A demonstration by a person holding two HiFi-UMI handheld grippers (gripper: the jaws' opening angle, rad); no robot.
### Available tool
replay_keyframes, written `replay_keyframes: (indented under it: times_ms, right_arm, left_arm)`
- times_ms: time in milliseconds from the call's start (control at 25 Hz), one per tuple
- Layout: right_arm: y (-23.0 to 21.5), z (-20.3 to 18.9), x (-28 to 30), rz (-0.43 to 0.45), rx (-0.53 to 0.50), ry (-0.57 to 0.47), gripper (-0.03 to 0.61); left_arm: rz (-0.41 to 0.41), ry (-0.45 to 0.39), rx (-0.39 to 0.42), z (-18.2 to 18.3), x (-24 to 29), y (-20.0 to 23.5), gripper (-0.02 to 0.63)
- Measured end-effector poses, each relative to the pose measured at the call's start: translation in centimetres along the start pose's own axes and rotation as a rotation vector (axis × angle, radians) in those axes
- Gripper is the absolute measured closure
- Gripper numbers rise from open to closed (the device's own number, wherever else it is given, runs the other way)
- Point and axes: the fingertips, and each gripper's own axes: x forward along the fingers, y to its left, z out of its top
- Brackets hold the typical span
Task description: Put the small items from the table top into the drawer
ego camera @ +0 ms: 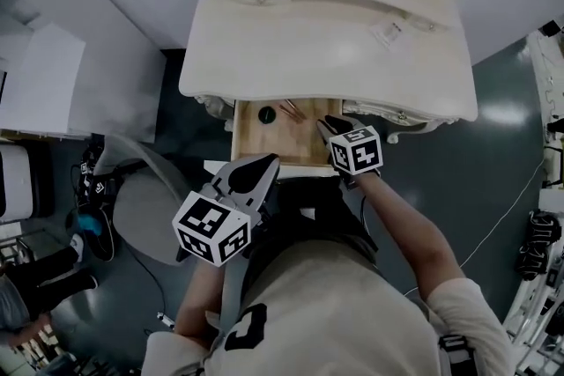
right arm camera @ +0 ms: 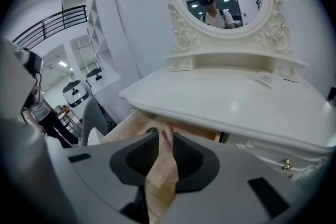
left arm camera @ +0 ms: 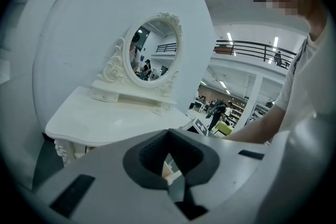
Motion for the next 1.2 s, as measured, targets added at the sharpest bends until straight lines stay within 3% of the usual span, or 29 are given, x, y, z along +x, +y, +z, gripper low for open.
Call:
replay_keyframes:
  times_ms: [720, 1200]
  right_arm:
    - [-4.6, -1.2, -7.3, -0.142, 0.075, -0.082, 0.483]
    - [-9.0, 0.7, -10.4, -0.201, 0.113, -0.136, 0.483]
  left_arm:
    - [-0.183, 0.034, 0.078, 0.4, 3.7, -5.7, 0.557]
    - [-0.224, 0.037, 0.107, 1.6, 5.4, -7.9, 0.557]
